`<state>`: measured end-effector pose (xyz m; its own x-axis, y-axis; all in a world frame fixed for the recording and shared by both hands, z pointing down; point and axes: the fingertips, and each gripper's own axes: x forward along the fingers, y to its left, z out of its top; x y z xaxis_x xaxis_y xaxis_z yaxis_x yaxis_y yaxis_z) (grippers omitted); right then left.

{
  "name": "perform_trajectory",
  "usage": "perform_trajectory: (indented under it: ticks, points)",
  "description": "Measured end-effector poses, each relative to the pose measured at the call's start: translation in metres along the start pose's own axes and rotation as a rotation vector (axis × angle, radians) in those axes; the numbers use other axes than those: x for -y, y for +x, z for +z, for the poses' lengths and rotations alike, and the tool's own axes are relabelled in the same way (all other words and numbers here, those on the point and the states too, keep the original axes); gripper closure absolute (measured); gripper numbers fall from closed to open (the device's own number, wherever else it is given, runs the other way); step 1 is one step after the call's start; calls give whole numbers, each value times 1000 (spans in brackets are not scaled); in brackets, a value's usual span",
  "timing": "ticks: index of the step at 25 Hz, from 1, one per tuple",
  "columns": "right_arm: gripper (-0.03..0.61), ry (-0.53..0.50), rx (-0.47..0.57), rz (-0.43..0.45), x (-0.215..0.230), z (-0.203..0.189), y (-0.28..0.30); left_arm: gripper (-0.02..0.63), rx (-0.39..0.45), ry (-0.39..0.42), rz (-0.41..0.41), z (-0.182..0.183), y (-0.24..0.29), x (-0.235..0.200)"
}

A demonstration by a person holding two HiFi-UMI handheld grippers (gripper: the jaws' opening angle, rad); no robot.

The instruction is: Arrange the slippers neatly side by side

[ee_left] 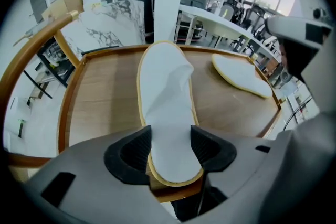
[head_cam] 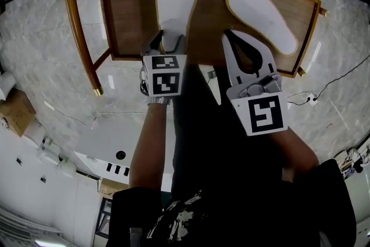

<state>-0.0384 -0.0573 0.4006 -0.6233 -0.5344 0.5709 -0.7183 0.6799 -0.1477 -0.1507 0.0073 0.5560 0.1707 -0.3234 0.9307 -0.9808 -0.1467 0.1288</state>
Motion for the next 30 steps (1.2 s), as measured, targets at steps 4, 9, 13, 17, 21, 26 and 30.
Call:
perform_trajectory:
  ticks: [4,9,13,17,21,26,30]
  points:
    - [580,4,-2,-10,5,-1,-2,383,3,-55,-7,4,1,8]
    - [580,6,2,-18,10,-3,-5,383,-2,-21,-32,3,3,27]
    - [580,14,8,-21,13,-3,-8,383,-1,-32,-47,3,3,36]
    - [580,20,10,-27,16,-6,-14,383,-11,-26,-40,2,2,38]
    - [580,25,34,-37,23,-5,-20,378,-24,-18,-33,2,1,37]
    - [580,43,71,-49,36,-6,-33,371,-29,27,-9,8,-9,41]
    - [580,90,84,-84,59,-12,-46,373,11,59,-22,22,-26,57]
